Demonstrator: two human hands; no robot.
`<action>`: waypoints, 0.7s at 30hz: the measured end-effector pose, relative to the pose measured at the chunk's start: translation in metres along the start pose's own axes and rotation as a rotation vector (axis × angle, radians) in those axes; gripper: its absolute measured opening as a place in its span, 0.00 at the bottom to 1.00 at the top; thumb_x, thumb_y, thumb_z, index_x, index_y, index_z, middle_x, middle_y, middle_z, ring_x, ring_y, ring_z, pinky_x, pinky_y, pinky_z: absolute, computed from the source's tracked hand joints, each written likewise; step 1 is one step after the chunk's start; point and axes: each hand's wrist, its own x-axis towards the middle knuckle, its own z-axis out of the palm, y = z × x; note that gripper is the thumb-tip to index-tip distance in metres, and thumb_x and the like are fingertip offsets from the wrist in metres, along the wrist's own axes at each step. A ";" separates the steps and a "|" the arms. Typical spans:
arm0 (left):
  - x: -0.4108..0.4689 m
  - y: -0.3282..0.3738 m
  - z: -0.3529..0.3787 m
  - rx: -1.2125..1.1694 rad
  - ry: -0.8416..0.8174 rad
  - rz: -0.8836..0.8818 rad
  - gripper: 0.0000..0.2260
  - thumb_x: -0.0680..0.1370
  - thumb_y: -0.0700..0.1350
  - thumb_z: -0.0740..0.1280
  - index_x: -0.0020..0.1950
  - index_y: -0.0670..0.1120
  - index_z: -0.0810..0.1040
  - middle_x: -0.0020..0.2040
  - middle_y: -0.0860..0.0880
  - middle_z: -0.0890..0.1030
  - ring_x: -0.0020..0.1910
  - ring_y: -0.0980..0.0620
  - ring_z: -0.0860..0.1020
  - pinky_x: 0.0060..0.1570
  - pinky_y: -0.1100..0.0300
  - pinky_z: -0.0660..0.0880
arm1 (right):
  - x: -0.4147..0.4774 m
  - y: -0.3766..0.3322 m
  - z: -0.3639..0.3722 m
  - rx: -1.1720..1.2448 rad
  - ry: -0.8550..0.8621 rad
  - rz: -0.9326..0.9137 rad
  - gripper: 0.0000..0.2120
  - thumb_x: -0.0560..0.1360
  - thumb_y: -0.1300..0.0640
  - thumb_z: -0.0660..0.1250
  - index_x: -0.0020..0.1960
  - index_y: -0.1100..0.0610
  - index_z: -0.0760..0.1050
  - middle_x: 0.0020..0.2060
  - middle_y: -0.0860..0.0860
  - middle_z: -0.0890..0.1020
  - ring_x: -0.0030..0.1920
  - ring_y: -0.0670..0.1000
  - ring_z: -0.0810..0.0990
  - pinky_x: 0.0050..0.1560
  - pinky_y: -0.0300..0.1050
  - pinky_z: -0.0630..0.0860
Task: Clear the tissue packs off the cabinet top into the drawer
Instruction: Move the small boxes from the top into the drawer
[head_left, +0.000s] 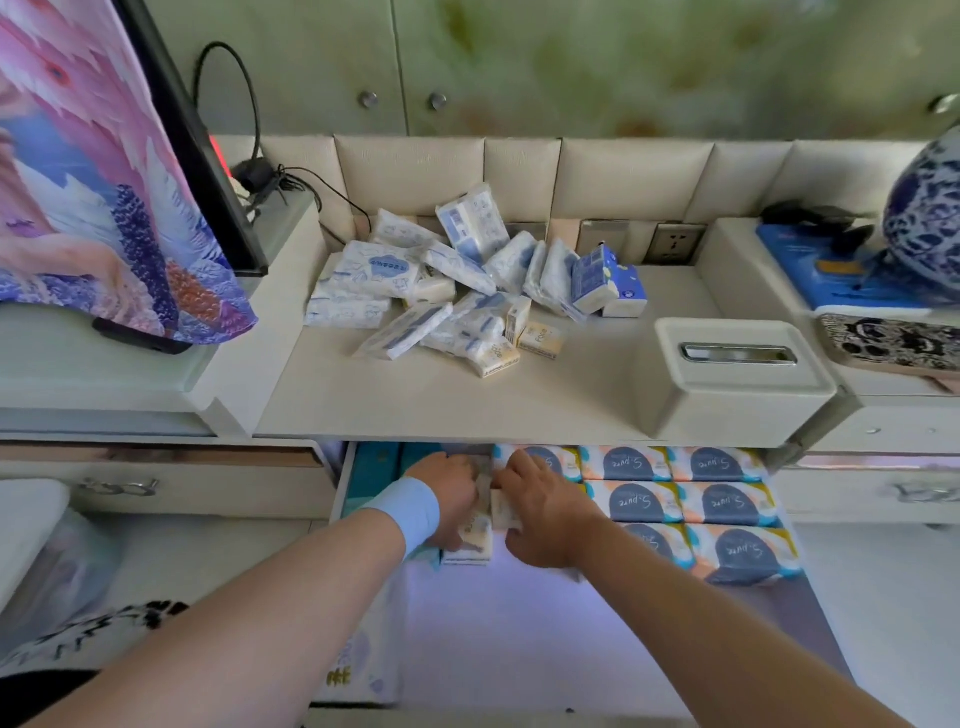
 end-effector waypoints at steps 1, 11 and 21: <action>0.000 0.000 0.002 0.029 0.032 0.026 0.29 0.72 0.58 0.69 0.70 0.49 0.72 0.67 0.49 0.70 0.64 0.46 0.69 0.65 0.53 0.66 | 0.000 0.001 0.000 0.004 -0.009 0.005 0.27 0.68 0.49 0.68 0.65 0.53 0.66 0.60 0.51 0.67 0.59 0.53 0.68 0.54 0.48 0.75; 0.003 -0.002 0.009 -0.004 0.071 -0.021 0.33 0.69 0.63 0.70 0.70 0.49 0.72 0.69 0.47 0.67 0.67 0.46 0.65 0.71 0.52 0.59 | 0.007 0.002 0.001 -0.015 -0.023 -0.008 0.28 0.66 0.47 0.68 0.64 0.51 0.68 0.64 0.47 0.69 0.60 0.53 0.71 0.52 0.50 0.77; 0.006 -0.004 -0.004 -0.018 0.028 -0.123 0.23 0.73 0.54 0.72 0.65 0.48 0.75 0.64 0.45 0.74 0.64 0.44 0.71 0.65 0.51 0.66 | 0.004 -0.005 -0.001 -0.037 0.011 -0.034 0.24 0.66 0.45 0.68 0.60 0.50 0.74 0.54 0.49 0.71 0.51 0.53 0.74 0.48 0.47 0.76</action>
